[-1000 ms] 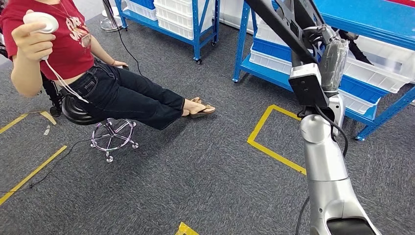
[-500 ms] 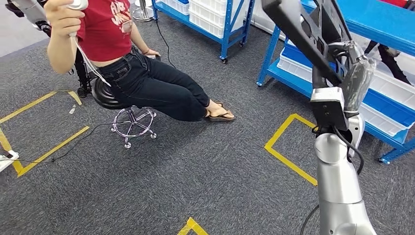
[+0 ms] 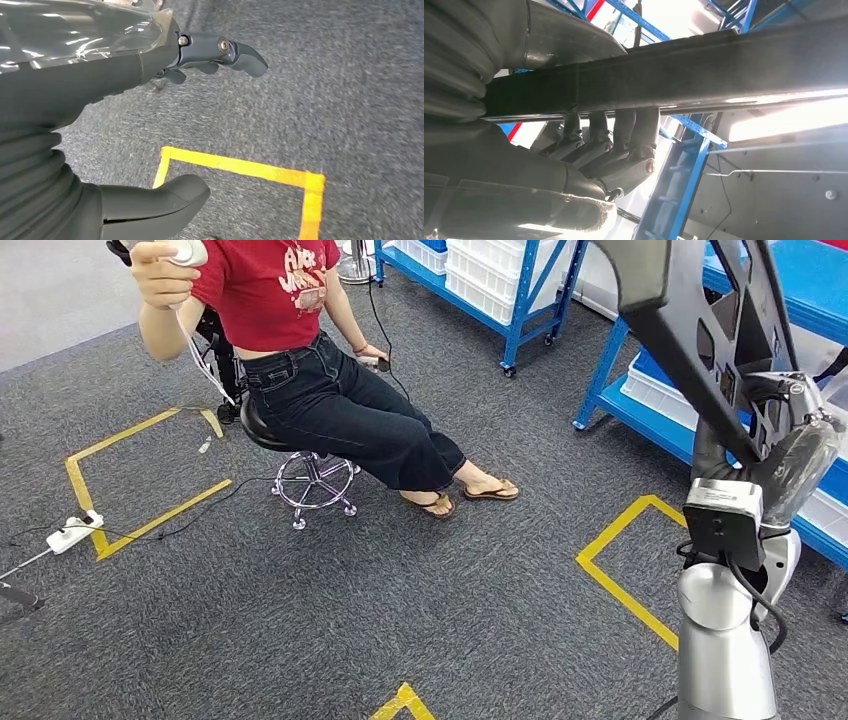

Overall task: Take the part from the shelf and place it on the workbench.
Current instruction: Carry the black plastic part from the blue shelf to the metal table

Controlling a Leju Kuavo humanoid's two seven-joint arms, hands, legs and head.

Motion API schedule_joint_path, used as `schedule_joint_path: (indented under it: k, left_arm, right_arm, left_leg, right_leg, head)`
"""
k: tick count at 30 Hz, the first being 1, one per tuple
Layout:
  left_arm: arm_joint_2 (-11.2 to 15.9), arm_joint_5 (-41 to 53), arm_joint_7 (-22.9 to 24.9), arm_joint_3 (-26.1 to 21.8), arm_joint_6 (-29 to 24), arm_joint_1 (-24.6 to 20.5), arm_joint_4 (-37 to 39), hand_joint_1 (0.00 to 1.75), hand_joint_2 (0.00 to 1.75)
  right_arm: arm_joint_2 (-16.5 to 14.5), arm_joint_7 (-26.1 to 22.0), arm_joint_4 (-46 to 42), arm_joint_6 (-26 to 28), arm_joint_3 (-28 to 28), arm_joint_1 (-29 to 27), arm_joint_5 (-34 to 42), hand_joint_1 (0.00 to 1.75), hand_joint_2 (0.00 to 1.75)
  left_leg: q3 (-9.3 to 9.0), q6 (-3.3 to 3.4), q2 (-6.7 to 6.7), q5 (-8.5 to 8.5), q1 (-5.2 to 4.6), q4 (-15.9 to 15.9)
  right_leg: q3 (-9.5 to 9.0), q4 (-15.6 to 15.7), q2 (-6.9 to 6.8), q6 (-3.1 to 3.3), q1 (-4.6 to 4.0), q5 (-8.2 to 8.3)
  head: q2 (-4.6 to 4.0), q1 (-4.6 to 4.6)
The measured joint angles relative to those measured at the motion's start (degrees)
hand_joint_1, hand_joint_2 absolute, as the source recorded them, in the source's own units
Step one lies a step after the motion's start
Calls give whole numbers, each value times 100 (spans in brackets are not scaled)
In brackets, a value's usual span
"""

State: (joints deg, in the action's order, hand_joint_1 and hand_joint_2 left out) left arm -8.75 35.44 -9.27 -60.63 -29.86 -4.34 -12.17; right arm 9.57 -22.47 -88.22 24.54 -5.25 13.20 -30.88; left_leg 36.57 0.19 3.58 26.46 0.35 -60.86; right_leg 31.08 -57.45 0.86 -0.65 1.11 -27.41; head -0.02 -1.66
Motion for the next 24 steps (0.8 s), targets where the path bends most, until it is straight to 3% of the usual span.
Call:
schedule_joint_path:
  k: [2, 3, 4, 5, 6, 9, 11, 13, 15, 17, 19, 20, 21, 23, 24]
  left_arm:
    - [0, 47, 68, 0, -37, -22, 1, 0, 175]
    - [0, 67, 111, 0, -50, -29, 1, 0, 175]
    - [-1, 85, 150, 0, -58, -31, 2, 0, 175]
    - [-1, 97, 174, 0, -61, -29, 3, 0, 175]
    - [-1, 107, 186, 0, -61, -28, 4, 0, 175]
    - [2, 122, 195, 0, -61, -45, 4, 0, 175]
    - [0, 125, 196, 1, -61, -57, 4, 0, 175]
    - [-1, 133, 211, 1, -62, -54, 4, 0, 175]
    - [2, 167, 282, 1, -74, -58, 4, 0, 175]
    - [7, 212, 386, 1, -90, -66, 4, 0, 175]
    - [9, 223, 444, 0, -96, -64, 4, 0, 175]
    - [9, 209, 445, 0, -94, -60, 4, 0, 175]
    - [9, 192, 421, 0, -84, -54, 4, 0, 175]
    - [12, 131, 321, -1, -51, -43, 4, 0, 175]
    - [14, 84, 265, -8, -34, -40, 4, 0, 175]
  right_arm:
    - [-26, 74, -76, -85, -27, -69, -92, 175, 175]
    - [-39, 106, -110, -121, -36, -112, -125, 175, 175]
    - [-56, 134, -142, -150, -40, -149, -148, 175, 175]
    - [-71, 156, -170, -169, -42, -177, -162, 175, 175]
    - [-84, 168, -194, -175, -44, -195, -169, 175, 175]
    - [-106, 188, -268, -176, -58, -208, -177, 175, 175]
    - [-114, 190, -302, -178, -69, -210, -180, 175, 175]
    - [-126, 194, -321, -191, -72, -211, -184, 175, 175]
    - [-128, 217, -351, -245, -80, -223, -199, 175, 175]
    - [-119, 263, -387, -329, -96, -289, -235, 175, 175]
    - [-119, 308, -428, -418, -111, -431, -261, 175, 175]
    - [-122, 321, -456, -464, -119, -506, -256, 175, 175]
    - [-125, 320, -487, -517, -126, -564, -227, 175, 175]
    - [-127, 274, -537, -617, -144, -611, -101, 175, 175]
    - [-129, 234, -551, -663, -151, -610, -12, 175, 175]
  left_leg:
    - [312, -33, -257, 416, 4, -716]
    - [475, -51, -296, 583, 14, -1090]
    - [571, -63, -313, 662, 22, -1329]
    - [560, -69, -327, 636, 28, -1358]
    - [428, -69, -355, 515, 31, -1153]
    - [-228, -31, -640, 108, 11, -24]
    - [-351, 26, -694, 58, -29, 244]
    - [-335, 108, -571, 21, -42, 270]
    - [-341, 191, -467, -29, -26, 315]
    - [-335, 239, -357, -59, -17, 330]
    - [-321, 253, -218, -69, -20, 327]
    - [-318, 254, -142, -71, -22, 324]
    - [-321, 252, -64, -72, -22, 322]
    - [-326, 238, 79, -77, -21, 317]
    - [-319, 218, 139, -79, -29, 310]
  right_leg:
    - [12, 3, -126, 58, -17, 4]
    - [21, 2, -195, 73, -30, 4]
    - [30, 0, -265, 74, -39, 3]
    - [36, -2, -330, 73, -43, 3]
    - [36, -3, -392, 72, -44, 3]
    - [28, -23, -559, 40, -86, -15]
    - [28, -27, -660, -8, -128, -25]
    - [29, -23, -730, -63, -120, -35]
    - [125, -234, -544, -89, -92, -173]
    - [431, -909, -242, -58, -63, -483]
    - [764, -1609, -131, -56, -53, -719]
    - [811, -1695, -117, -85, -52, -715]
    - [738, -1531, -101, -129, -47, -617]
    - [353, -717, 41, -211, -22, -289]
    - [168, -345, 130, -220, -20, -155]
  head:
    - [0, 11]
    - [0, 12]
    - [0, 13]
    - [0, 13]
    - [0, 13]
    - [0, 9]
    - [0, -5]
    - [1, -16]
    - [1, -21]
    - [0, -31]
    - [0, -36]
    - [0, -37]
    - [0, -38]
    - [0, -39]
    - [0, -38]
